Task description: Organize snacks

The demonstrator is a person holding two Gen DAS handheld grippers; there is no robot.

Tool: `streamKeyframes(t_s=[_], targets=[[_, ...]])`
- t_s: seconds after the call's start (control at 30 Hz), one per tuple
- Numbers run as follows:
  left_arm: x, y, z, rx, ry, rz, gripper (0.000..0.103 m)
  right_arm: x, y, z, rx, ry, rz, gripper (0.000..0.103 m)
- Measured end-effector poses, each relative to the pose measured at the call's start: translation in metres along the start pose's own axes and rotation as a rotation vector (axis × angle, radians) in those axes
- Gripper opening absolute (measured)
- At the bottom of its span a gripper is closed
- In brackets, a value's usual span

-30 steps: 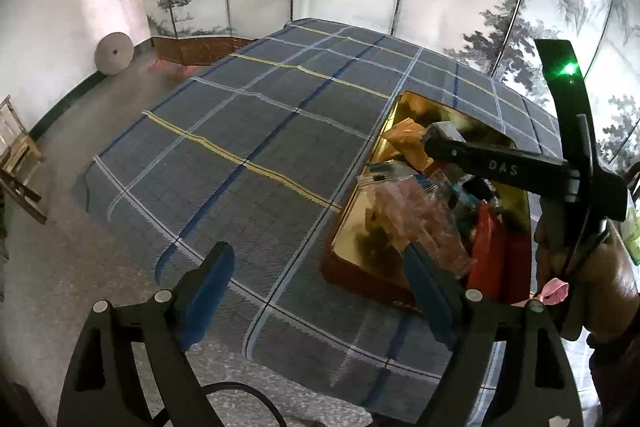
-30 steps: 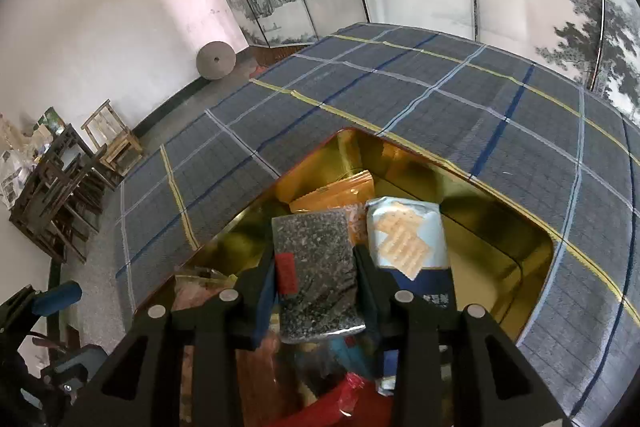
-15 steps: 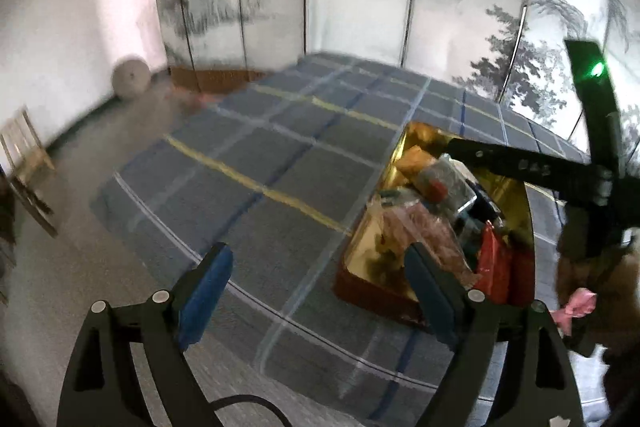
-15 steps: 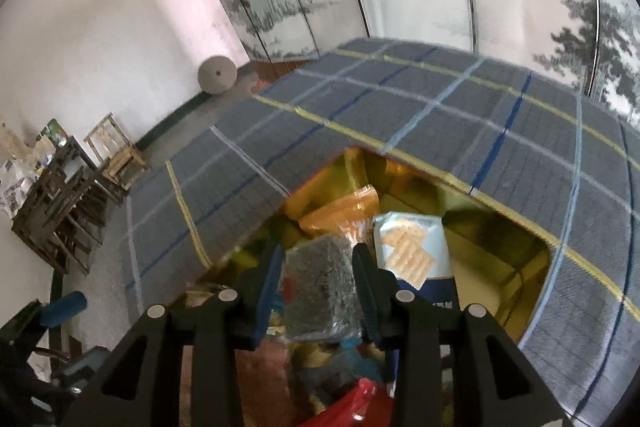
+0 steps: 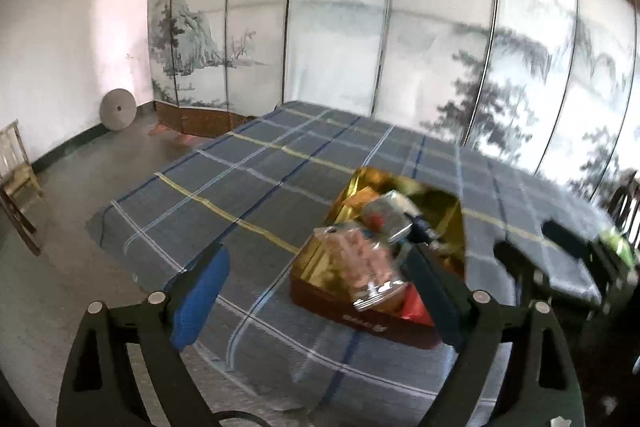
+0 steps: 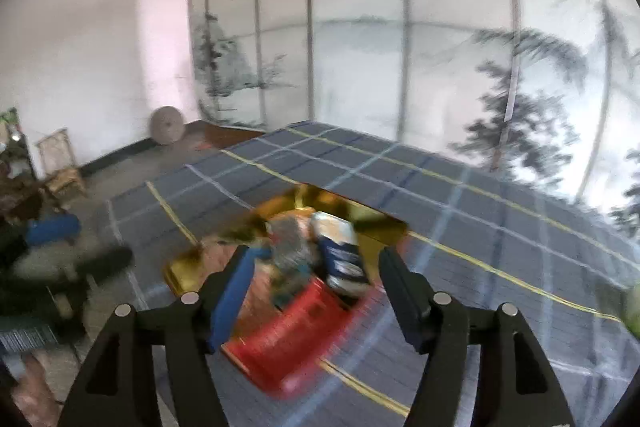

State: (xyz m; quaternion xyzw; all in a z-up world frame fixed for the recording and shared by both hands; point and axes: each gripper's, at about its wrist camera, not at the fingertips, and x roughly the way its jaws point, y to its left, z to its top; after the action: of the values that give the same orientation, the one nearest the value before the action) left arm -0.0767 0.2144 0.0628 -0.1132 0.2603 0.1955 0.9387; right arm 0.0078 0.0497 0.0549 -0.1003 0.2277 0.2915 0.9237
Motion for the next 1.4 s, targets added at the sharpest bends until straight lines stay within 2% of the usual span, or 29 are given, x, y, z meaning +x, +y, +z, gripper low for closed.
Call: streamKeyframes(t_s=[0.13, 0.2, 0.33, 0.5, 0.53, 0.67, 0.8, 0.93, 1.4], targets=[[-0.022, -0.006, 0.006, 0.013, -0.048, 0.011, 0.093, -0.031, -0.004, -0.009, -0.018, -0.052, -0.063, 0.076], [-0.031, -0.013, 0.01, 0.049, -0.062, 0.028, 0.098, -0.046, -0.009, -0.009, -0.009, -0.074, -0.056, 0.076], [-0.062, -0.029, 0.015, 0.116, -0.158, 0.052, 0.102, -0.072, -0.016, -0.01, 0.003, -0.11, -0.05, 0.077], [-0.093, -0.042, 0.023, 0.165, -0.217, 0.027, 0.102, -0.096, -0.018, -0.007, 0.001, -0.15, -0.048, 0.077], [-0.099, -0.045, 0.025, 0.177, -0.216, -0.002, 0.102, -0.1, -0.018, -0.007, 0.0, -0.157, -0.05, 0.077], [-0.113, -0.05, 0.029, 0.189, -0.229, -0.025, 0.102, -0.116, -0.018, -0.007, 0.011, -0.19, -0.049, 0.077], [-0.121, -0.055, 0.028, 0.188, -0.212, -0.097, 0.102, -0.128, -0.02, -0.007, 0.021, -0.213, -0.05, 0.077], [-0.122, -0.057, 0.022, 0.182, -0.199, -0.117, 0.102, -0.134, -0.021, -0.009, 0.024, -0.219, -0.049, 0.078], [-0.089, -0.06, -0.01, 0.179, -0.041, -0.07, 0.102, -0.144, -0.023, -0.025, 0.036, -0.204, -0.057, 0.078]])
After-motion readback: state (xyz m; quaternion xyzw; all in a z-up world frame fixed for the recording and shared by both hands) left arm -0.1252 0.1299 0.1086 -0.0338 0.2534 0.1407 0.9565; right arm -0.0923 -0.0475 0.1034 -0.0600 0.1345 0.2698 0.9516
